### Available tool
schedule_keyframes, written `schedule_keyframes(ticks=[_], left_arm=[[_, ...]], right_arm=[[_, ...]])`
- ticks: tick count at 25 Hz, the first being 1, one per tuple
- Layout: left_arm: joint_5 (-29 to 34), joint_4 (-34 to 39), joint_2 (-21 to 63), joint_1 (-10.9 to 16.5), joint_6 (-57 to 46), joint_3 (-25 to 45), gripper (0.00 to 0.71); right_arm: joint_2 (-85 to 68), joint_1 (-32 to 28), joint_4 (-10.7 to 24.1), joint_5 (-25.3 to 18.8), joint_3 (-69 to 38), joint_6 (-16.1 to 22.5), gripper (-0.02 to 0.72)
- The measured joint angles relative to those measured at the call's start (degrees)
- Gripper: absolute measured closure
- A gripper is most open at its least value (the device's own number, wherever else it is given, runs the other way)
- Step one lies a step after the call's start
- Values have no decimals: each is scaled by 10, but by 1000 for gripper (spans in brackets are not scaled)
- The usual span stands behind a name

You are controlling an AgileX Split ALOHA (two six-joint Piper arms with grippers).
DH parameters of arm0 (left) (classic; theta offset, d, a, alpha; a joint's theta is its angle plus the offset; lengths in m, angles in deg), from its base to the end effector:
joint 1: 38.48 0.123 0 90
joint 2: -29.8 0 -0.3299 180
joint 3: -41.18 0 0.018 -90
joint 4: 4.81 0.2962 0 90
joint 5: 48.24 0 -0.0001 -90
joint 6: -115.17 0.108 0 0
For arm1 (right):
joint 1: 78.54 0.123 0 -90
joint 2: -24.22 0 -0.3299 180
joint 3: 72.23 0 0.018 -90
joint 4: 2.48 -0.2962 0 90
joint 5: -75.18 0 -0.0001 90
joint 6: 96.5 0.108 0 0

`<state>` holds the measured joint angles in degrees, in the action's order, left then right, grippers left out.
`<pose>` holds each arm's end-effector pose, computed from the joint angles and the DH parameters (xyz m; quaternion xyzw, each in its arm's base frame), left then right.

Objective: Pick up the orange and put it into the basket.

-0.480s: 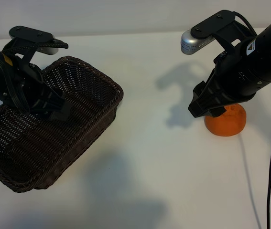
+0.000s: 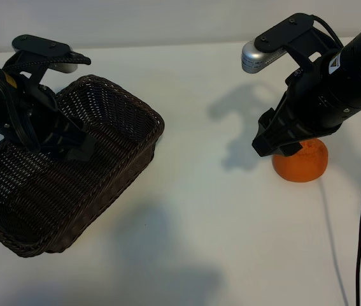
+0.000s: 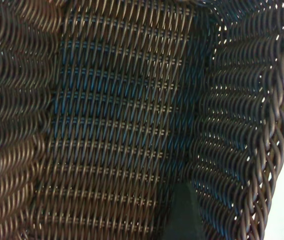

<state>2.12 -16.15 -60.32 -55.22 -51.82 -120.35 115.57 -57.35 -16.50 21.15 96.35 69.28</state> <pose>0.3078 -0.1097 0.2762 0.2047 0.9579 -0.0922 0.1789 0.3128 0.1440 0.3081 -0.2477 0.9415 0.1231 0.1924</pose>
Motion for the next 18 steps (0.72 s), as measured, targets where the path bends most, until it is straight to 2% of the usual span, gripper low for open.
schedule_keyframes(ticks=[12, 18], left_arm=[[-8, -9, 2, 0, -11, 0, 120], [37, 62, 50, 0, -124, 0, 120]], right_arm=[[0, 0, 3, 1, 0, 0, 108], [0, 0, 4, 5, 0, -1, 108]])
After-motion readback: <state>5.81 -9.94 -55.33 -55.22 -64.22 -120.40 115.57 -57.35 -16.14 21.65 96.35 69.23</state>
